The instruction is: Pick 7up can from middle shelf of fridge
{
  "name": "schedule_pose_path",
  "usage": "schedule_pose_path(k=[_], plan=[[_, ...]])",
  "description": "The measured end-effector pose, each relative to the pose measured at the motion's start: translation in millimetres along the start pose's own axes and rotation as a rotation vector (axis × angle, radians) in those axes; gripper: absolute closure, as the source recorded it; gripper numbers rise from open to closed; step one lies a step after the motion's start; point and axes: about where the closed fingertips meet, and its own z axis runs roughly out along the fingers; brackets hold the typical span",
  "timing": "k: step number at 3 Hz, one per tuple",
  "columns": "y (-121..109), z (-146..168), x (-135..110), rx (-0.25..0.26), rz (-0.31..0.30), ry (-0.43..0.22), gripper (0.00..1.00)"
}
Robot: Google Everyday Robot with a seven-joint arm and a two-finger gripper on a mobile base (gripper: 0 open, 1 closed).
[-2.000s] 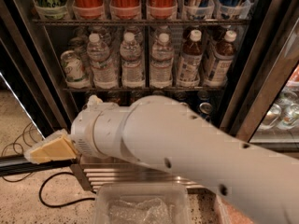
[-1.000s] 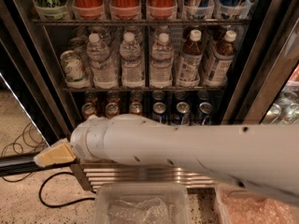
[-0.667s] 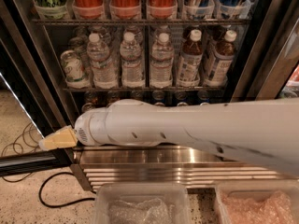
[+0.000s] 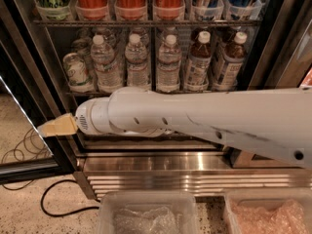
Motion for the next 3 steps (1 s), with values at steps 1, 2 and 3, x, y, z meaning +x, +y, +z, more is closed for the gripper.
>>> schedule_pose_path(k=[1,2,3], plan=[[2.7,2.6,-5.7,0.029,-0.024,-0.054,0.00],[0.8,4.1,-28.8,0.104,-0.092,-0.158,0.00],[-6.7,8.4,-51.1,0.191,-0.157,-0.257,0.00]])
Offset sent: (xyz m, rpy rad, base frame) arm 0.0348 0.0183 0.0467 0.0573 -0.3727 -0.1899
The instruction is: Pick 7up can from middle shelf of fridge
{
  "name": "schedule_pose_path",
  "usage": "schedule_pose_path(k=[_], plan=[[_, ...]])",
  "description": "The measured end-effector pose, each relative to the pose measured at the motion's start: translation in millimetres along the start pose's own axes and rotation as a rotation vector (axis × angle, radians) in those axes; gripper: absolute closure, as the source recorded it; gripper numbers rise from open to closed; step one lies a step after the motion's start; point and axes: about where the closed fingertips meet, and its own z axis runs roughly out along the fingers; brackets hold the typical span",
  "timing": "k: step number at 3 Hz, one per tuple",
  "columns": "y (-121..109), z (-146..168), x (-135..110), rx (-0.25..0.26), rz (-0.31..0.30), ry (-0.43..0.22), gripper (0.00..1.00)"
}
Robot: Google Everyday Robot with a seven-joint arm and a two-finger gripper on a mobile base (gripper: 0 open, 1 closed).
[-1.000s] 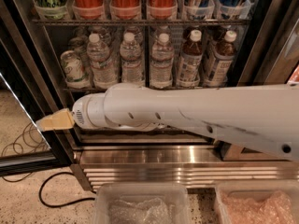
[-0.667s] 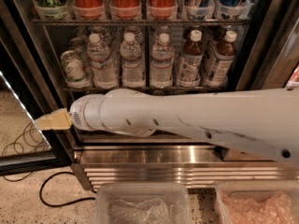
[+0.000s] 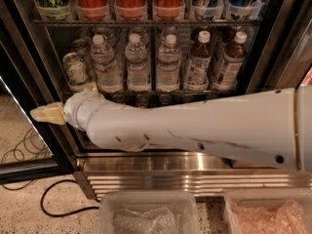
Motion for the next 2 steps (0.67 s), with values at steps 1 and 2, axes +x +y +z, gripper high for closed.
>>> schedule_pose_path(k=[1,2], plan=[[-9.1,16.8,-9.6,0.074,-0.050,-0.067,0.00],[-18.6,37.2,-10.6,0.112,-0.064,-0.121,0.00]])
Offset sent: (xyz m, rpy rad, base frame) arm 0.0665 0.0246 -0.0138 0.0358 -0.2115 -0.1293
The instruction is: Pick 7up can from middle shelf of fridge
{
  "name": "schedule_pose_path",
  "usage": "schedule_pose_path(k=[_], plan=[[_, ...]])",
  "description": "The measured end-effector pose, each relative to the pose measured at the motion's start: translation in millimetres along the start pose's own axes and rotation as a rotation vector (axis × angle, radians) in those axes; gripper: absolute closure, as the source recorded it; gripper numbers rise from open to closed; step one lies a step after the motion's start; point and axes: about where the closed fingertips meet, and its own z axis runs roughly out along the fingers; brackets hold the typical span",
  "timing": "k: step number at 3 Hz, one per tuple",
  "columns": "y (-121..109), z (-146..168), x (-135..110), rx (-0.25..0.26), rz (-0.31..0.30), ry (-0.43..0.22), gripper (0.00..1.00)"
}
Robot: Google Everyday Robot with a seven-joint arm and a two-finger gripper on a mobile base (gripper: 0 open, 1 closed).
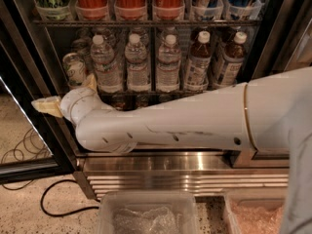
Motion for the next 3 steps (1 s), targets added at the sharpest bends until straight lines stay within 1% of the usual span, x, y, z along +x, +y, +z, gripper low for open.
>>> schedule_pose_path(k=[1,3], plan=[[-5.2,8.4,-4.4,0.030,-0.018,-0.048,0.00],[-13.7,0.7,-12.8,0.084,-0.048,-0.107,0.00]])
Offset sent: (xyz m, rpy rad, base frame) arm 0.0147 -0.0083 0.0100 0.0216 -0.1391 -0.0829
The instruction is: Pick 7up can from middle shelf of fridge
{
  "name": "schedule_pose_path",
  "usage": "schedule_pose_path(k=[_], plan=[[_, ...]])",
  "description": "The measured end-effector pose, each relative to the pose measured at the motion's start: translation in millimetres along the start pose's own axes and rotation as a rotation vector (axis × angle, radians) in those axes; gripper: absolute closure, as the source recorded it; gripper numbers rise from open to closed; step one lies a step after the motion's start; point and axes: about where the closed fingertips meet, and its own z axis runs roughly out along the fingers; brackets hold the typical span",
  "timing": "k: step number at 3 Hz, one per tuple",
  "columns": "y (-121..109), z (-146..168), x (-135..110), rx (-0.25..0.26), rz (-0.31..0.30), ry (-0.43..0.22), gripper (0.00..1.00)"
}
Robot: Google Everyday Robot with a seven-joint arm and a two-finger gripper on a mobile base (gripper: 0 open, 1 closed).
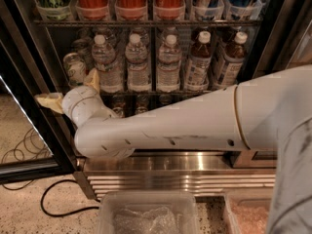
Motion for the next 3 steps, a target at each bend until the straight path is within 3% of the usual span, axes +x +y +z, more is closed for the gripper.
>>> schedule_pose_path(k=[1,2,3], plan=[[0.4,-1.5,-0.8,0.008,-0.009,-0.010,0.19],[0.7,-1.4,-0.8,0.007,-0.010,-0.010,0.26],[16.4,10.9,-3.4,-0.038,-0.044,-0.012,0.27]])
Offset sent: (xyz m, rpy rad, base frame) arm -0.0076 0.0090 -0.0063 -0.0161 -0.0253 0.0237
